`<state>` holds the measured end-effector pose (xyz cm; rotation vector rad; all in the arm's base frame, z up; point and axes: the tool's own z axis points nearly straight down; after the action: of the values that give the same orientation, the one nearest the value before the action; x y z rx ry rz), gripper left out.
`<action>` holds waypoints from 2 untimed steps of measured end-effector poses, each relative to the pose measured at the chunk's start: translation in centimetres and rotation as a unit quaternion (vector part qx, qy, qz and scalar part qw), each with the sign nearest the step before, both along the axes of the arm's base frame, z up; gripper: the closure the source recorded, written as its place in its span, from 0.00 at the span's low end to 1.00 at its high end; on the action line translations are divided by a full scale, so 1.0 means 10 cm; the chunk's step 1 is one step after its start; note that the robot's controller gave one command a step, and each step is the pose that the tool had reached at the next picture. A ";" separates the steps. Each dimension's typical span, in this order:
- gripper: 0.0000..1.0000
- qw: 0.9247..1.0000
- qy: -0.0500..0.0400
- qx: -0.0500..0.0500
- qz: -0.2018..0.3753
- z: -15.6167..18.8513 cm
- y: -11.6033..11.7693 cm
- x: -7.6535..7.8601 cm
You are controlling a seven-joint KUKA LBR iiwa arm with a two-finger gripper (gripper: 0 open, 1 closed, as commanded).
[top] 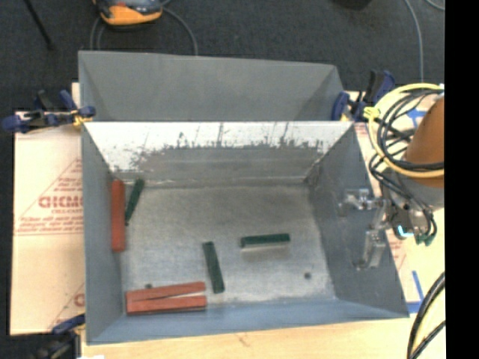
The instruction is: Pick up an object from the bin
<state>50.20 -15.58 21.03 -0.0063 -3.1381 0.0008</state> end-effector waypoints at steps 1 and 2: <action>0.00 1.000 -0.004 -0.001 0.002 0.04 0.01 0.02; 0.00 0.999 -0.006 -0.003 0.050 -0.16 0.22 0.16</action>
Offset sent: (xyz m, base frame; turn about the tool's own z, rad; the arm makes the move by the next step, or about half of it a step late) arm 0.0474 0.0875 -0.0763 -0.3489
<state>51.82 -13.37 19.40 0.1517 -3.1474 0.0104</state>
